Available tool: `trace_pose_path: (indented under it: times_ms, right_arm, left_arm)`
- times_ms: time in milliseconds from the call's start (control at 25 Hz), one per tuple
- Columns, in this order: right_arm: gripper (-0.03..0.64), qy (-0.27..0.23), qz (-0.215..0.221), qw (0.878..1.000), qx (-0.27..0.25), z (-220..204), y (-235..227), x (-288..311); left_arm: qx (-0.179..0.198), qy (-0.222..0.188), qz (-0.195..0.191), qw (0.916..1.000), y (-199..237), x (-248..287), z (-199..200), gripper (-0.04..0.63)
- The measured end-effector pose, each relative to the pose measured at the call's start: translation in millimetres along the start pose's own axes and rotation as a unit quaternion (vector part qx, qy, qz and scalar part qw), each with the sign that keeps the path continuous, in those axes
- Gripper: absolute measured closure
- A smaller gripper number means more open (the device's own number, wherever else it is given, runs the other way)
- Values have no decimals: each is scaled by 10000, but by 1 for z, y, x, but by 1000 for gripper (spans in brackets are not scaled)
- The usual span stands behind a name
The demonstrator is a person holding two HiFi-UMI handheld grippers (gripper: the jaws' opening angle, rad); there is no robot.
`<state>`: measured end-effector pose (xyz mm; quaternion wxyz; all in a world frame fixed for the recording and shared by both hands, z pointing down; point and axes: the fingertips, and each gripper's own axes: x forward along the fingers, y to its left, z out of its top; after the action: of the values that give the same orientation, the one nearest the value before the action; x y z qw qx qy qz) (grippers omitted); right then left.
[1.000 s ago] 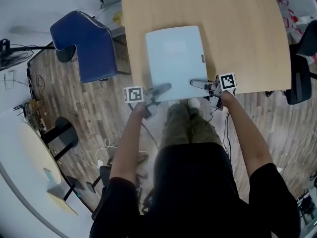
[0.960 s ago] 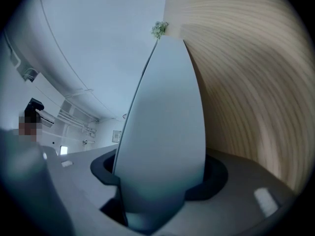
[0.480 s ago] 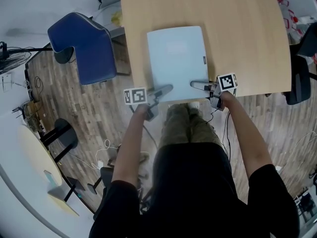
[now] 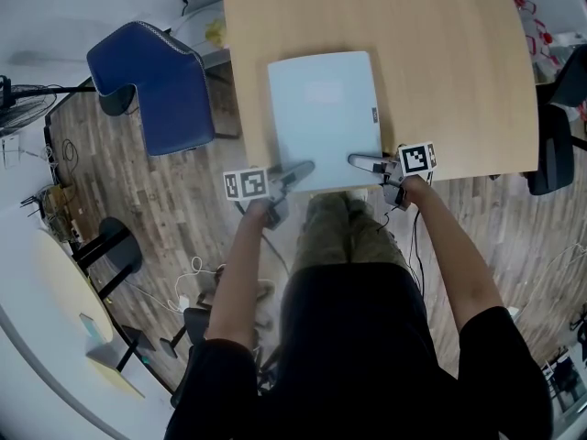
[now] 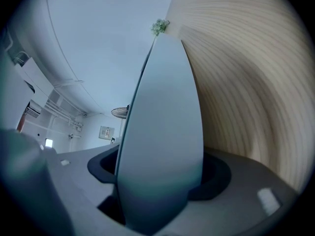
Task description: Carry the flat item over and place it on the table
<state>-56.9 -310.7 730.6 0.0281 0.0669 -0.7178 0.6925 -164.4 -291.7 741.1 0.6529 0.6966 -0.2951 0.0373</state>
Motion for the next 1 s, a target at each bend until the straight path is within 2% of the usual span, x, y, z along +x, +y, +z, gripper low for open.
trace_pose_path:
  times_ms: [40, 160, 240, 400, 520, 680, 1000]
  right_arm:
    - [258, -35, -44, 10000, -17, 1, -1, -1]
    - [253, -88, -597, 9979, -233, 0, -14, -10]
    - [255, -121, -819, 9956, -438, 0, -17, -11]
    - [249, -157, -886, 9948, -475, 0, -16, -9]
    - [247, -144, -927, 9944, -478, -1, -15, -9]
    - [249, -128, -1012, 9935, -512, 0, -15, -13]
    - [239, -46, -1751, 9819, -721, 1, -21, -33]
  left_arm:
    - [80, 11, 104, 9999, 1, -1, 1, 178]
    - [381, -21, 421, 9984, 4, -4, 4, 178]
    - [469, -101, 495, 9976, 5, -9, 7, 183]
    - [423, -228, 489, 9976, 8, -14, 10, 201]
    - [567, -157, 637, 9962, 11, -15, 6, 250]
    - [441, -156, 655, 9968, 14, -12, 6, 236]
    - [471, -369, 721, 9956, 16, -14, 6, 238]
